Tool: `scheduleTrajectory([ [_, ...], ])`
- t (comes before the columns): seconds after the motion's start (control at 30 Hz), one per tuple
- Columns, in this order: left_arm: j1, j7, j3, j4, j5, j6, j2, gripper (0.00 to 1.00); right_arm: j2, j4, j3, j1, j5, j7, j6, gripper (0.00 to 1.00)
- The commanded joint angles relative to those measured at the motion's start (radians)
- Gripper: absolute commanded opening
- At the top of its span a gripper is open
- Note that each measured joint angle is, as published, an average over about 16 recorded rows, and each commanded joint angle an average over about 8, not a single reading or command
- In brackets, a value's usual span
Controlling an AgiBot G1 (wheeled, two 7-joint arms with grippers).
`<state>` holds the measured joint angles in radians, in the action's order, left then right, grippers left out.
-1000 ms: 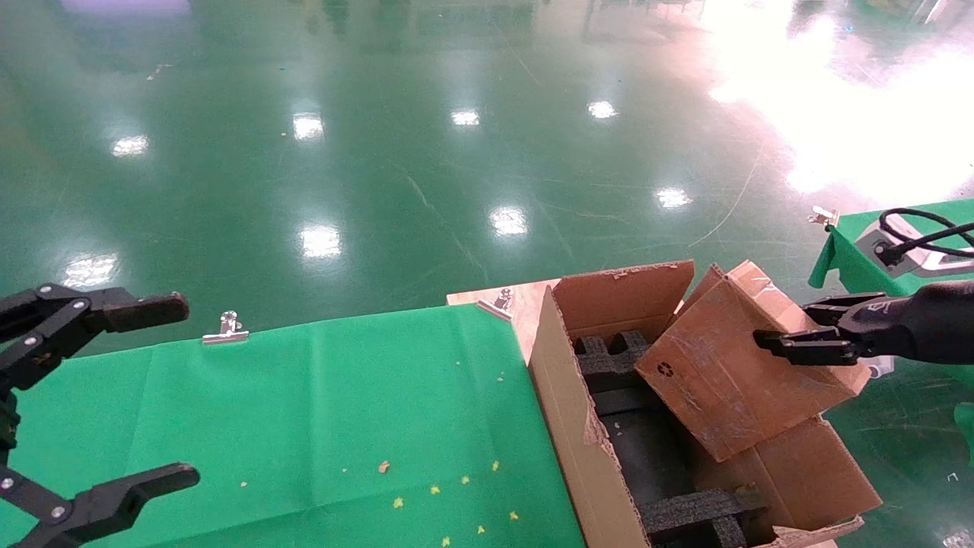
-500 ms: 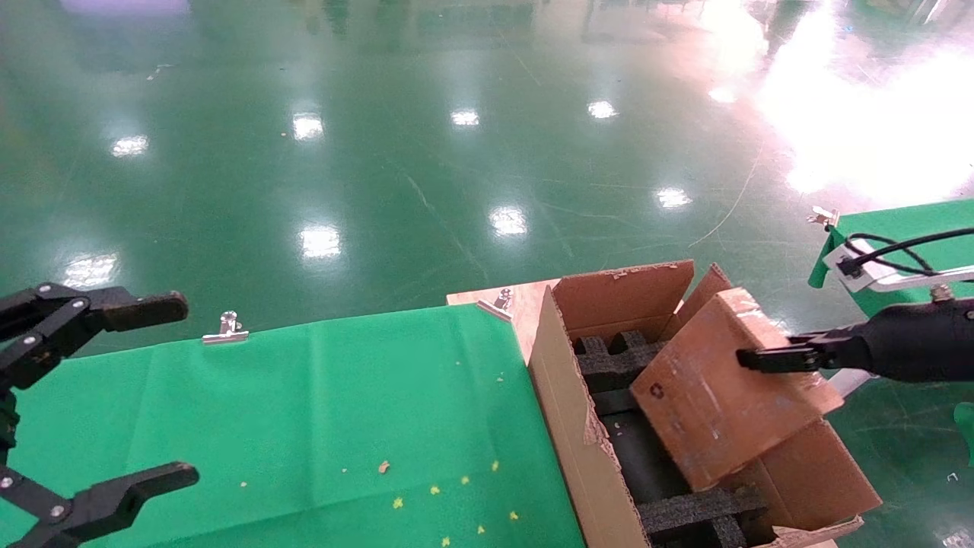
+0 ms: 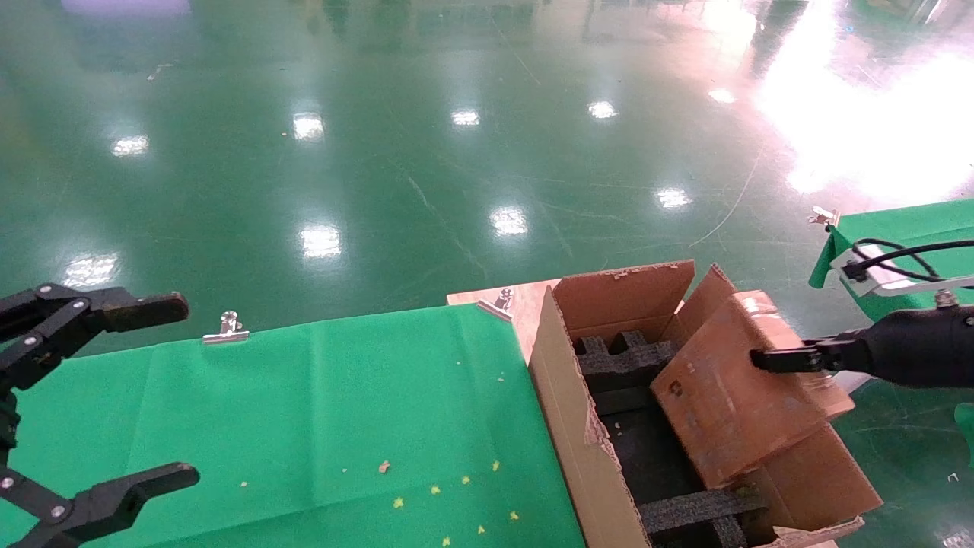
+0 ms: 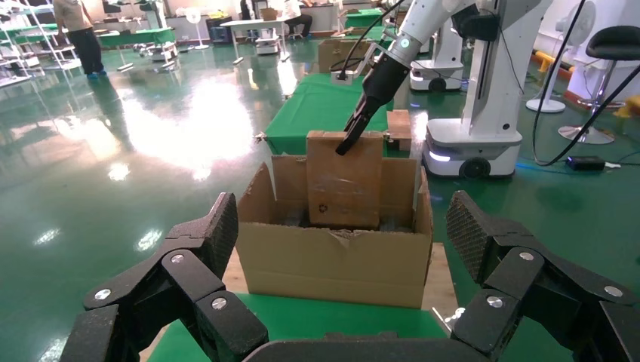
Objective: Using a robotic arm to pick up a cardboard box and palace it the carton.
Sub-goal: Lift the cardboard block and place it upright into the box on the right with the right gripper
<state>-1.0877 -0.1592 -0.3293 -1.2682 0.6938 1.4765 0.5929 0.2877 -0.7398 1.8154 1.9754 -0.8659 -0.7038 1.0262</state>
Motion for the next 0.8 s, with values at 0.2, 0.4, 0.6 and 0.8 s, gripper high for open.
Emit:
scheduleTrajectory([
  [0.2,0.000,0.000,0.000,0.000,0.000,0.000,0.000,1.00,-0.050,-0.145,0.026,0.017,-0.108,-0.113,-0.164,0.00],
  [0.4,0.000,0.000,0.000,0.000,0.000,0.000,0.000,1.00,-0.069,-0.250,0.066,0.018,-0.241,-0.261,-0.305,0.00],
  [0.6,0.000,0.000,0.000,0.000,0.000,0.000,0.000,1.00,-0.065,-0.336,0.104,0.025,-0.372,-0.413,-0.382,0.00],
  [0.8,0.000,0.000,-0.001,0.000,0.000,0.000,0.000,1.00,-0.059,-0.411,0.128,0.035,-0.468,-0.522,-0.407,0.00],
])
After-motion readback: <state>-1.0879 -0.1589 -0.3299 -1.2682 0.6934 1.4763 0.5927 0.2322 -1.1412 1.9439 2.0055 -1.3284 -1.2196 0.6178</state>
